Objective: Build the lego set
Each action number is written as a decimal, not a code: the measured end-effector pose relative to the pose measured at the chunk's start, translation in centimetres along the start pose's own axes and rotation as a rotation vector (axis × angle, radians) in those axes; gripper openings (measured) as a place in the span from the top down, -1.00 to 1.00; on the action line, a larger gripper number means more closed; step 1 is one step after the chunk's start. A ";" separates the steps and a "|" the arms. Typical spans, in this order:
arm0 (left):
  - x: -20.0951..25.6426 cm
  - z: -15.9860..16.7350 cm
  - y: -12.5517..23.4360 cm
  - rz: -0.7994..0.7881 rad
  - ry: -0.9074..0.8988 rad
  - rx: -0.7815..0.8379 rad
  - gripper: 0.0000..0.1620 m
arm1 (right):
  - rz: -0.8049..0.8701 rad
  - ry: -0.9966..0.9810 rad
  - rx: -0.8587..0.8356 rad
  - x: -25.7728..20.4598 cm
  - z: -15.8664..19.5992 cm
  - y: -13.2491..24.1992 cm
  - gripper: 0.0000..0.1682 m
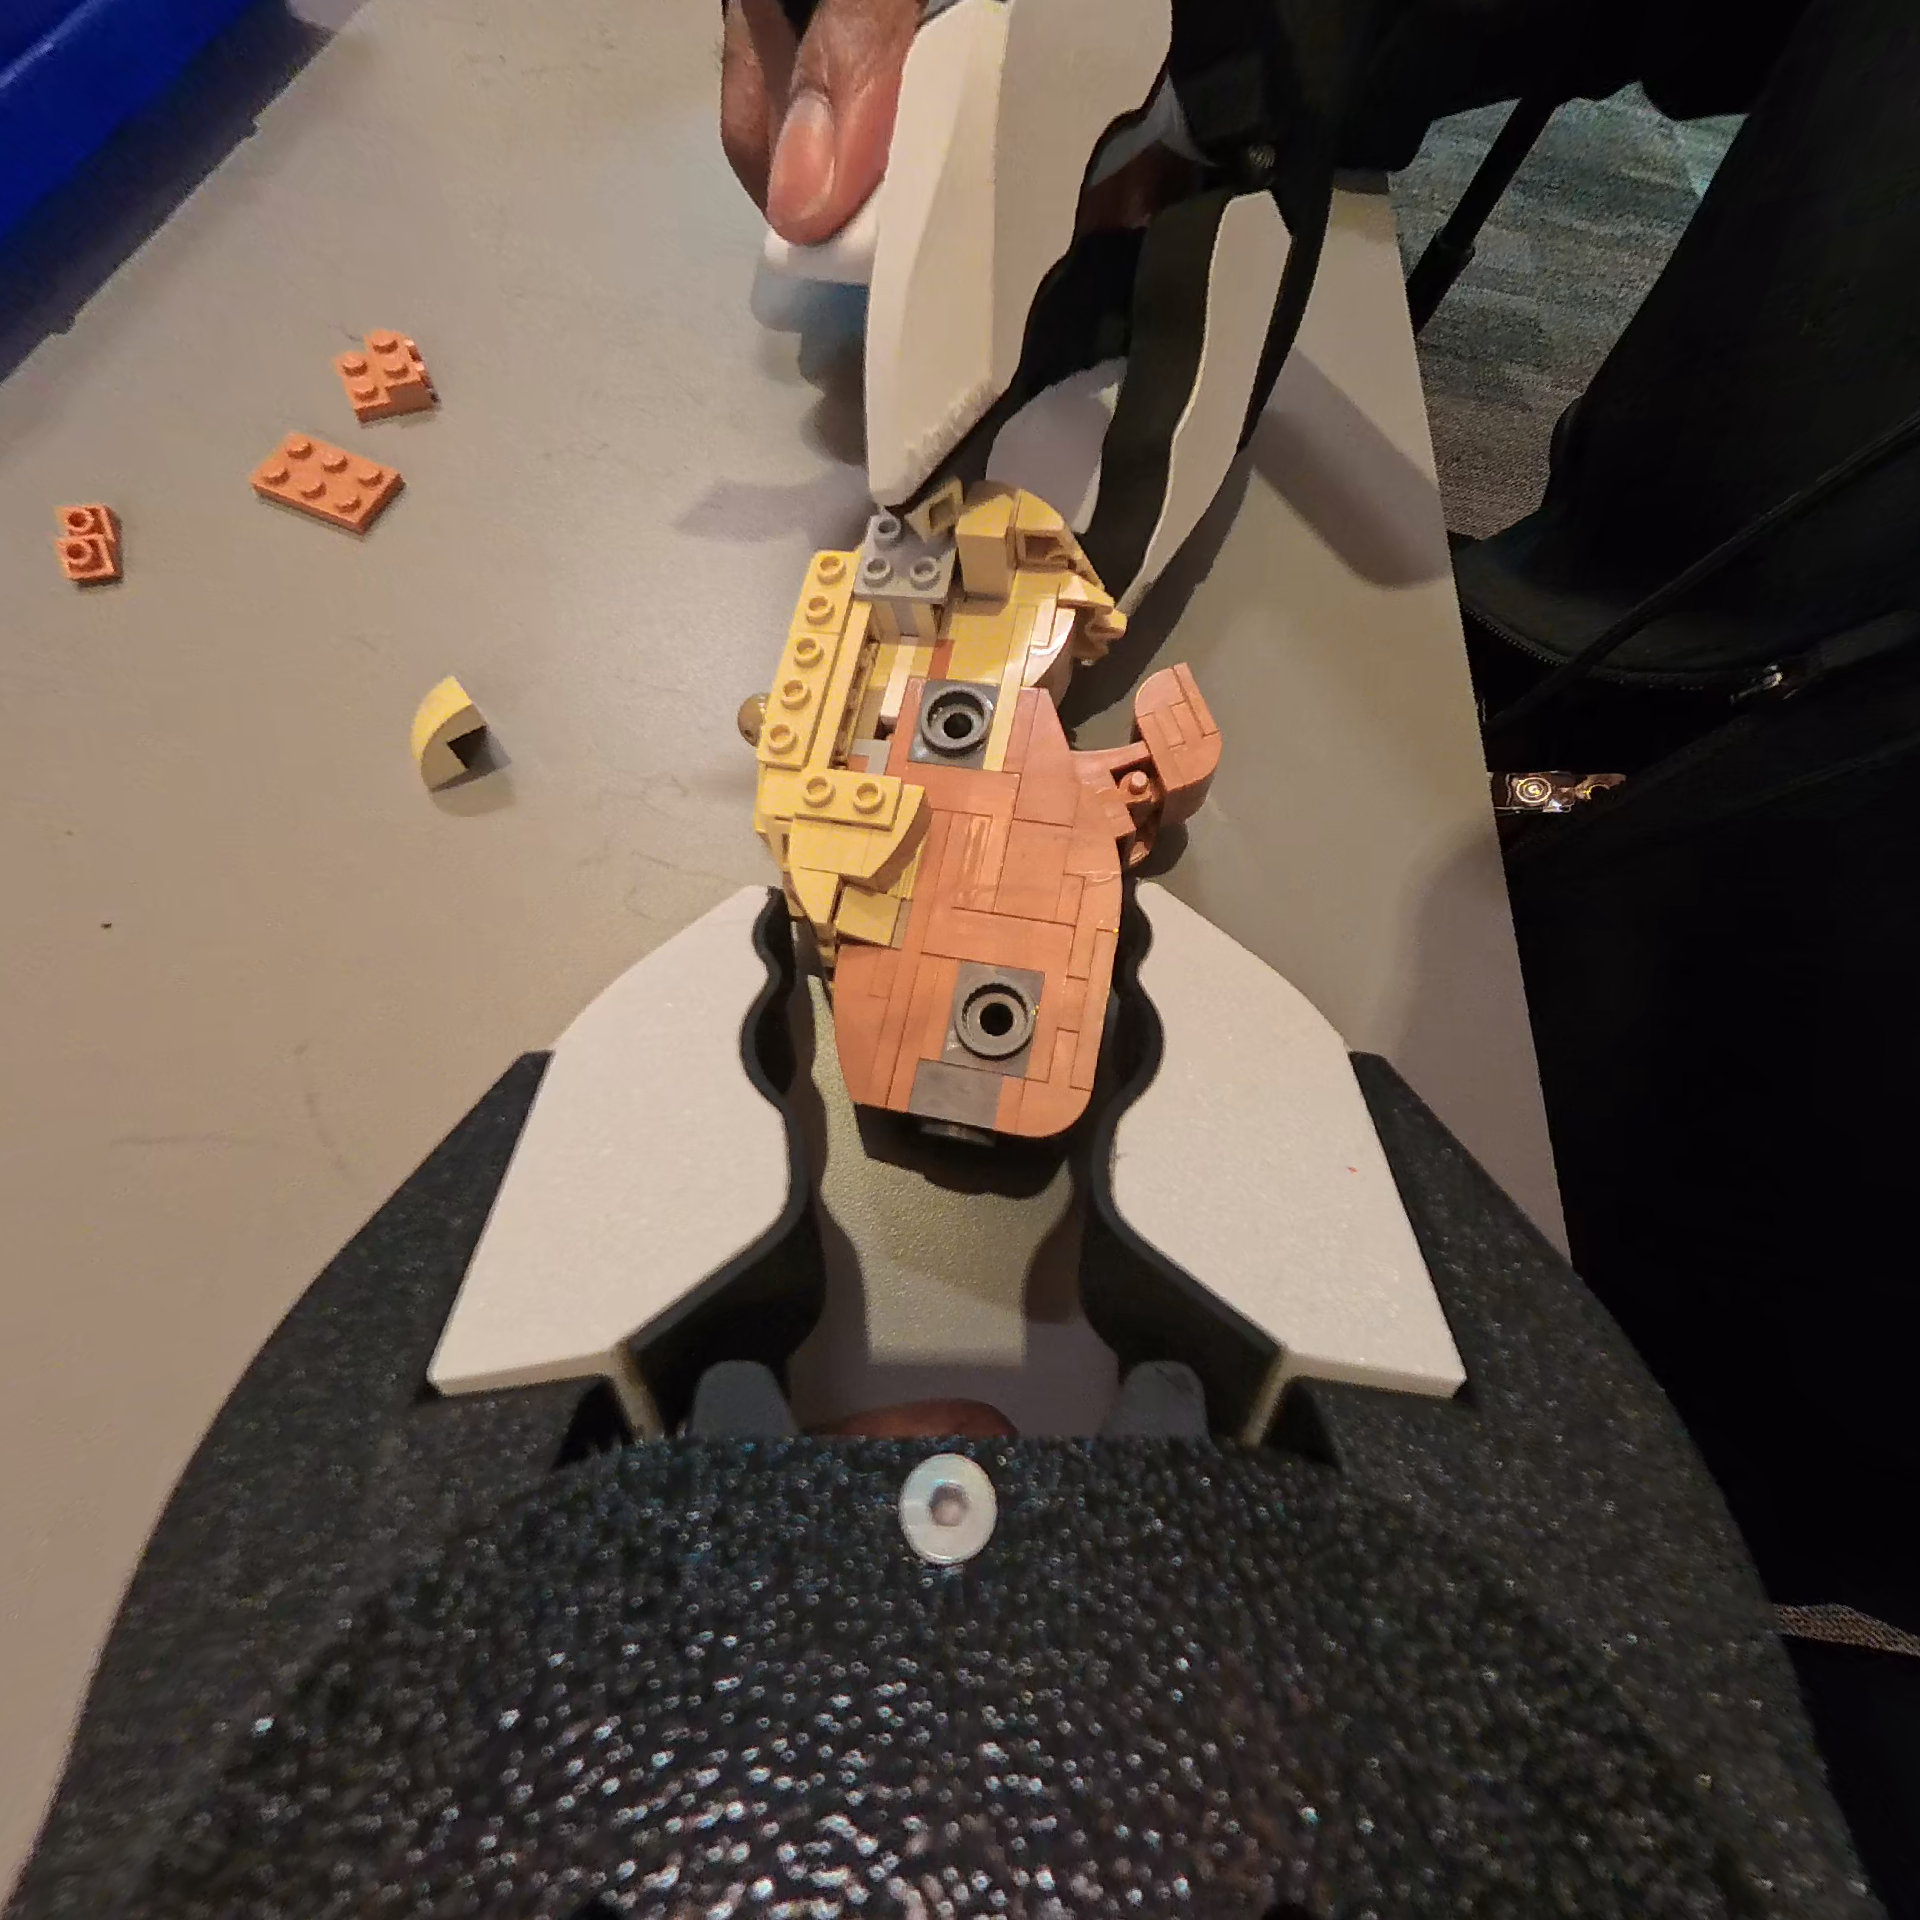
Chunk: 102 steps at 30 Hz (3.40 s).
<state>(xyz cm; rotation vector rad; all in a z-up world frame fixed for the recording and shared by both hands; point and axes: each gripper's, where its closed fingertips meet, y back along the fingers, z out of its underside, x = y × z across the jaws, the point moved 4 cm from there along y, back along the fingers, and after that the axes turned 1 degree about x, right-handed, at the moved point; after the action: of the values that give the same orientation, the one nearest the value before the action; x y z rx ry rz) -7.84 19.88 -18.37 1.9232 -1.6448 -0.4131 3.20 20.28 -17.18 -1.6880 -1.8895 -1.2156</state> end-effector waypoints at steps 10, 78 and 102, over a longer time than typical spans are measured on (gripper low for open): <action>0.0 0.0 0.0 -0.001 -0.001 0.000 0.27 | 0.008 -0.047 -0.018 0.0 -0.1 -0.1 0.40; 0.1 0.1 0.0 -0.023 -0.030 -0.007 0.27 | 0.101 0.146 -0.145 -0.6 -0.4 0.0 0.50; 0.1 0.1 0.0 -0.025 -0.031 -0.006 0.27 | 0.099 0.139 -0.177 -0.6 -0.5 0.0 0.52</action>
<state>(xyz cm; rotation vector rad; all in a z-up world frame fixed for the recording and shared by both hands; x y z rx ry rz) -7.83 19.76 -18.43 1.9441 -1.6384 -0.4600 3.24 19.50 -17.36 -1.7132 -1.6396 -1.4566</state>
